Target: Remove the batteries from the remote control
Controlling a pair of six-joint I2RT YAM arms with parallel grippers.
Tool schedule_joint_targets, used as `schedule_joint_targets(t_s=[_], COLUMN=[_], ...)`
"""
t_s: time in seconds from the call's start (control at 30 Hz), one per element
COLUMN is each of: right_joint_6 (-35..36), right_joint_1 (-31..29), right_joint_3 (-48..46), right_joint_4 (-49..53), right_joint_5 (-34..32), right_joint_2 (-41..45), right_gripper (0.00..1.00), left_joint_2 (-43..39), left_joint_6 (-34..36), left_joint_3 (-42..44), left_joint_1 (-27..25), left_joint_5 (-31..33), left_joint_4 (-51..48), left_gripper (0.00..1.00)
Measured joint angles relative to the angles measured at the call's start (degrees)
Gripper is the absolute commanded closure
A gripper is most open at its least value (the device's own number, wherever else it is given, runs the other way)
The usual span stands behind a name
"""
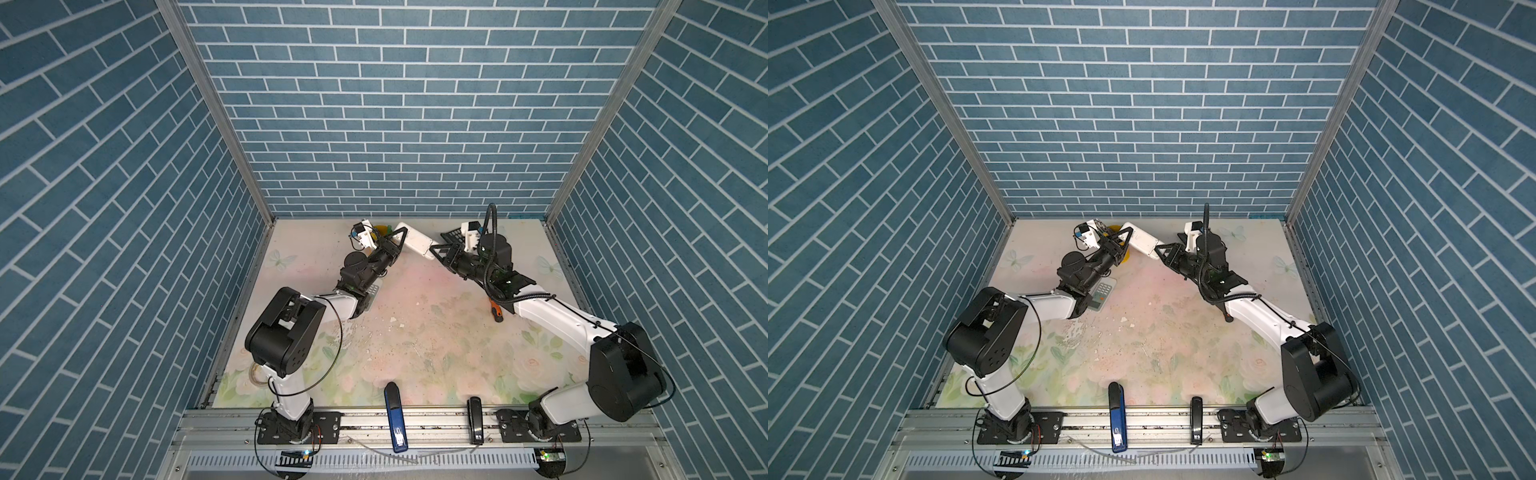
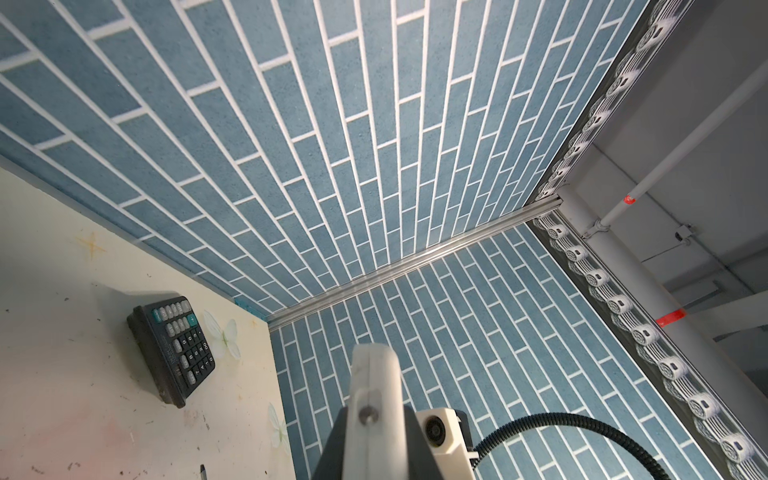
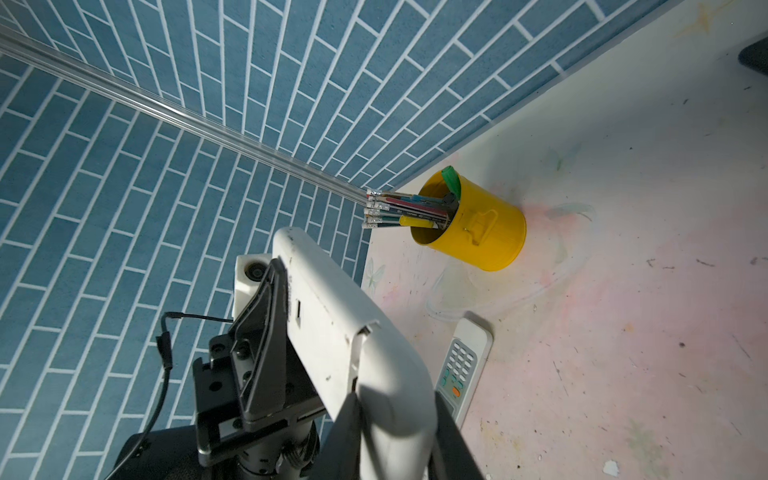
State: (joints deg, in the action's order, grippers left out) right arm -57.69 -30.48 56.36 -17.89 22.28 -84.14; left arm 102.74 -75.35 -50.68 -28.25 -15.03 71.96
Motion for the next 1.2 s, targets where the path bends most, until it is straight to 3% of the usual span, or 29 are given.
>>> schedule_joint_targets(t_s=[0.07,0.23,0.33,0.9,1.0,1.2], right_joint_6=[-0.17,0.94,1.70,3.76,4.04,4.20], right_joint_1=[0.02,0.04,0.04,0.04,0.04,0.07], right_joint_3=[0.00,-0.02,-0.02,-0.02,-0.07,-0.07], right_joint_4=[-0.17,0.07,0.26,6.21,6.75,7.32], right_joint_5=[0.04,0.09,0.04,-0.92,-1.11,-1.53], right_joint_2=[0.00,0.00,0.00,1.75,1.77,2.29], right_gripper=[0.76,0.59,0.55,0.60,0.69,0.76], left_joint_2=[0.00,0.00,0.00,0.02,0.02,0.02], left_joint_6=[-0.24,-0.11,0.15,2.71,3.15,4.04], left_joint_3=[0.00,0.00,0.00,0.00,0.00,0.00], left_joint_1=[0.00,-0.22,-0.37,-0.11,0.09,0.26], left_joint_5=[0.07,-0.33,-0.81,-1.79,-1.88,-2.16], left_joint_4=[0.11,0.28,0.35,-0.37,-0.61,-1.07], left_gripper=[1.00,1.00,1.00,1.00,1.00,1.00])
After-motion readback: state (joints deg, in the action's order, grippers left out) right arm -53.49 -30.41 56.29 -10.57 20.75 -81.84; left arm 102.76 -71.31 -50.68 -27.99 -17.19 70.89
